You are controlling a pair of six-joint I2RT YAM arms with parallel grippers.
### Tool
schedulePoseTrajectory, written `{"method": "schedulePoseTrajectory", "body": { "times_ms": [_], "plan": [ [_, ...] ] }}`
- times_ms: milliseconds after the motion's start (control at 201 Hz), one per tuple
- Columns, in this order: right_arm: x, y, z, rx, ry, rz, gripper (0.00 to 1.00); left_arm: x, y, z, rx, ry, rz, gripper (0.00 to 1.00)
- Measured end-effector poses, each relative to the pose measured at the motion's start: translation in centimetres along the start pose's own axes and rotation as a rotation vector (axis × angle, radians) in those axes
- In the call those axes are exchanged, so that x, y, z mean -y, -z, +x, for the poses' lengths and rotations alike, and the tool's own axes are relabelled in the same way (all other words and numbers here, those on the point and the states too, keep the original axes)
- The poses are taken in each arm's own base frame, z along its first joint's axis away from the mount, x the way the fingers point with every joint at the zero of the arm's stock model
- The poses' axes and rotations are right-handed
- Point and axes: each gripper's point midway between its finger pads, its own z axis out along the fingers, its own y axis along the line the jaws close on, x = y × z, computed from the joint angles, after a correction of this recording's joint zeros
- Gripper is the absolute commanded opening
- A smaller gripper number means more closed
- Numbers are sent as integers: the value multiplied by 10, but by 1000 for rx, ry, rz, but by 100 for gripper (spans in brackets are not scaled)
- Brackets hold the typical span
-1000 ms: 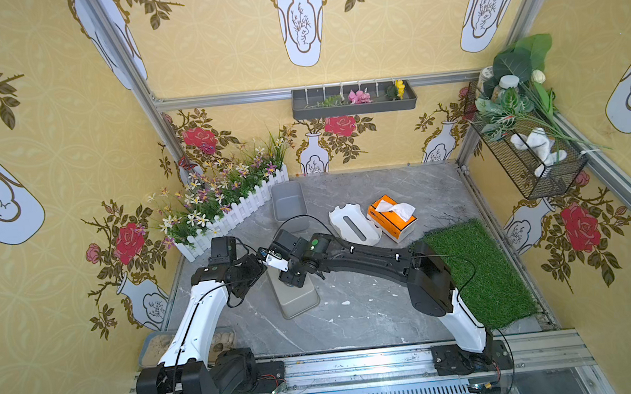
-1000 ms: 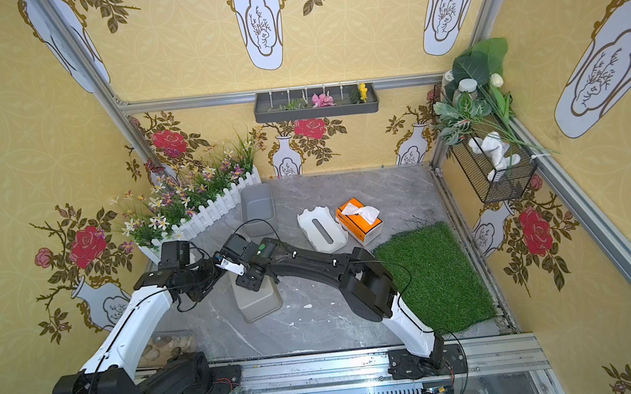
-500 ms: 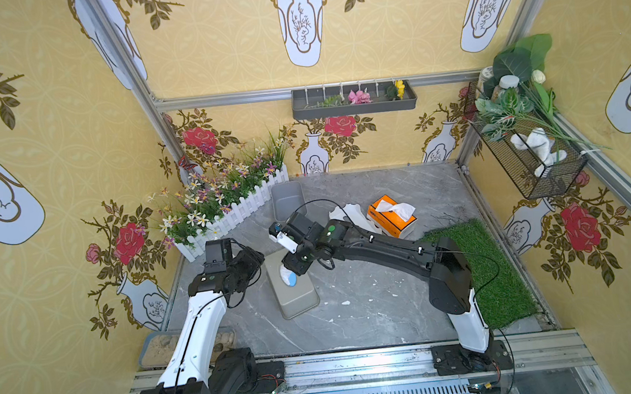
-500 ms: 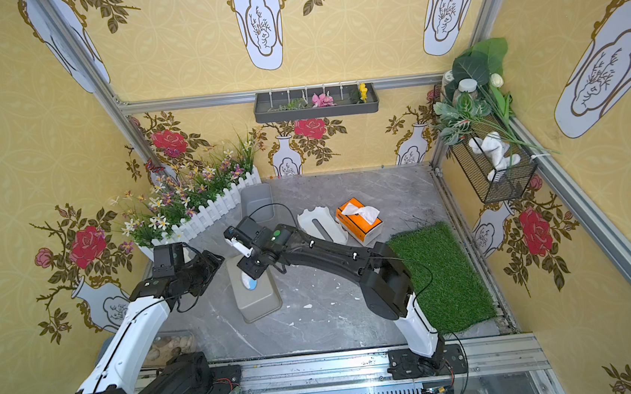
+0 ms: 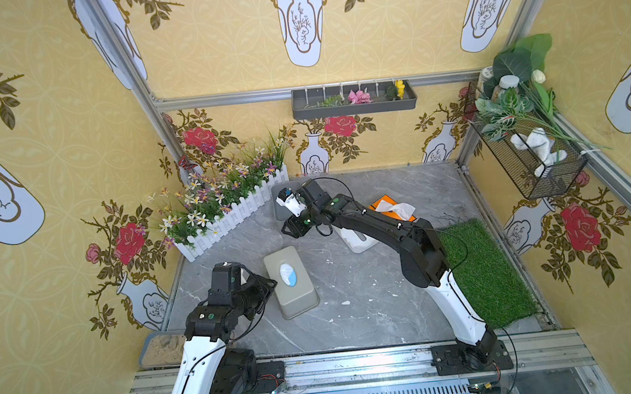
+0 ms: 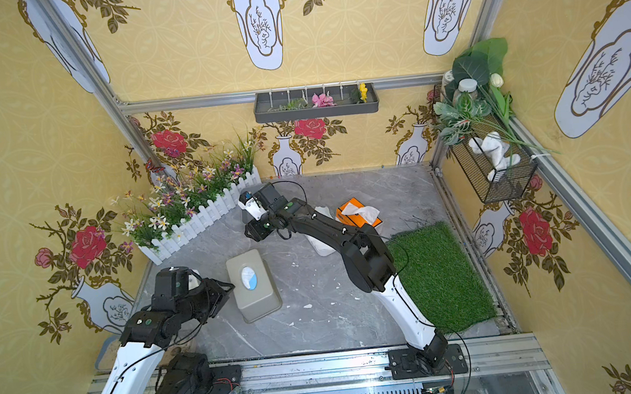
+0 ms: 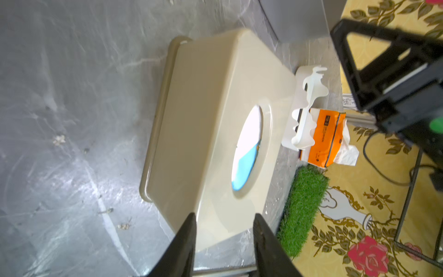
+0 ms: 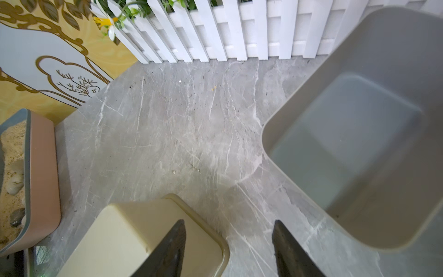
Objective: Put the tissue paper into the tissue box
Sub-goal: Adjust the tissue box at the center of the board.
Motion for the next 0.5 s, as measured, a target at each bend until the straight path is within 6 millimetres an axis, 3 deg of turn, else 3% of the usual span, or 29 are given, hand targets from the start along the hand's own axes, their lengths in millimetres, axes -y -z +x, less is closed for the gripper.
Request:
{"method": "schedulePoseTrajectory", "body": {
  "times_ms": [119,264,503],
  "plan": [
    [-8,-14,-10,32,31,-68,59,-3,-8,28,-131,-31,-46,36],
    [-22,-24,-5,20,62,-139,60,-10,-22,58,-270,-75,-130,36],
    [-27,-36,21,-57,74,-186,55,-22,-40,73,-335,-76,-219,36]
  ]
}}
